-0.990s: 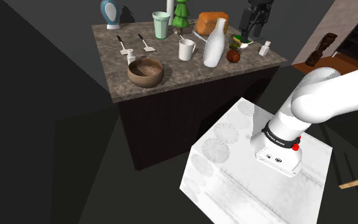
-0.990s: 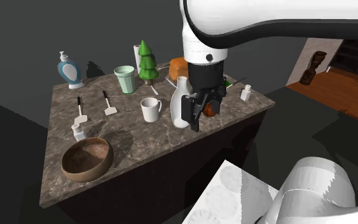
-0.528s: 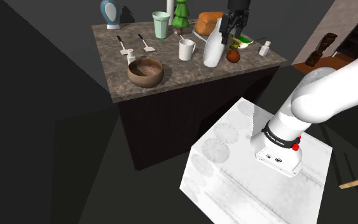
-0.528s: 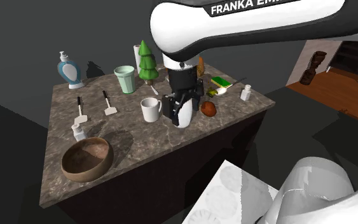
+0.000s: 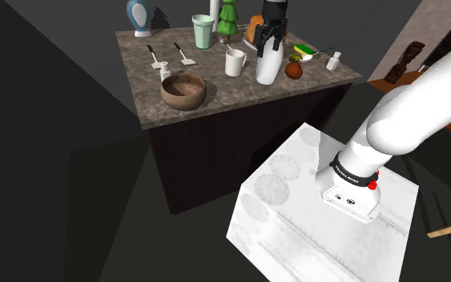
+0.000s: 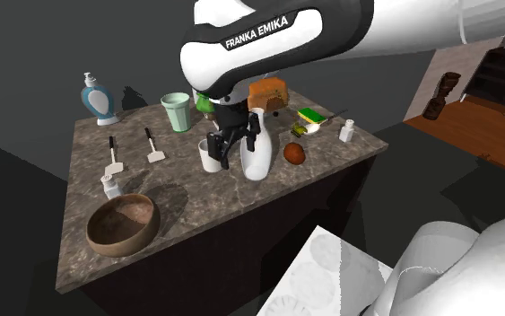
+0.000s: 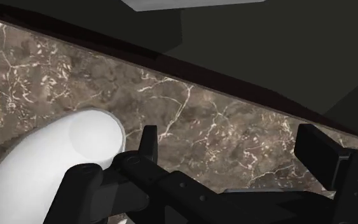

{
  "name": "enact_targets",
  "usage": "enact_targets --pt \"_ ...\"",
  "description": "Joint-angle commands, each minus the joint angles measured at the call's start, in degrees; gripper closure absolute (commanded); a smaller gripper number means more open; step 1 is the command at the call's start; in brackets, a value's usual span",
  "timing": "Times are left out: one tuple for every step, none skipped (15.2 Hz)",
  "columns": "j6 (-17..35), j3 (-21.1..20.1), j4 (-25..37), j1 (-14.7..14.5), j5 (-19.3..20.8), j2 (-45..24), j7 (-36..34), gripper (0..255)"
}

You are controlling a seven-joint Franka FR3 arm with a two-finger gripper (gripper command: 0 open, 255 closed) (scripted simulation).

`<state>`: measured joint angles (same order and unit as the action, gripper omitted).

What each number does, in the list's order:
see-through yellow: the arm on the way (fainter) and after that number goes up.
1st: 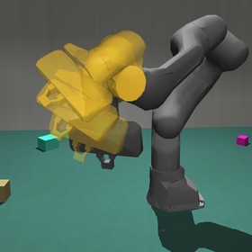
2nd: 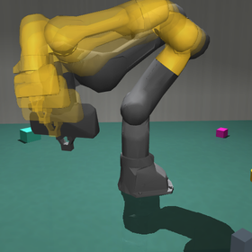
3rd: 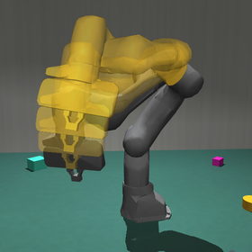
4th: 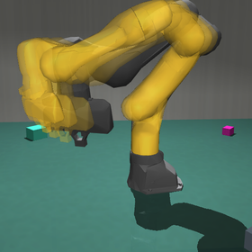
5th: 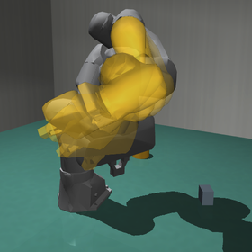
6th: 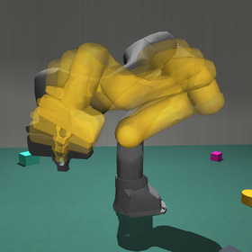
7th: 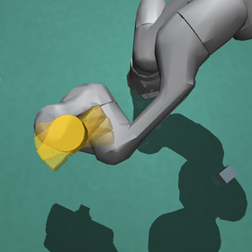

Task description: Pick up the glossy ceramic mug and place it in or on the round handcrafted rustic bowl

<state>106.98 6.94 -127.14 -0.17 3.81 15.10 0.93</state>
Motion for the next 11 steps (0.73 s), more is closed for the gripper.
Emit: enact_targets --pt "1.65 0.36 3.50 -0.03 -0.34 -4.80 0.56 0" --pt "2.42 0.53 5.05 0.00 -0.53 -6.98 0.86 0" --pt "3.12 0.69 6.67 0.05 -0.74 -9.17 1.17 0" --pt "3.75 0.83 8.37 0.10 -0.97 -11.35 1.48 0" --pt "4.31 0.95 10.14 0.17 -1.21 -13.54 1.79 0" --pt "4.79 1.07 11.99 0.25 -1.48 -15.74 2.11 0" --pt "5.19 1.16 13.92 0.35 -1.76 -17.94 2.42 0" --pt "5.53 1.24 15.92 0.46 -2.04 -20.15 2.73 0" --pt "5.78 1.30 18.02 0.60 -2.34 -22.37 3.03 0" --pt "5.96 1.34 20.20 0.75 -2.64 -24.60 3.33 0" --pt "6.06 1.36 22.48 0.93 -2.95 -26.85 3.62 0"
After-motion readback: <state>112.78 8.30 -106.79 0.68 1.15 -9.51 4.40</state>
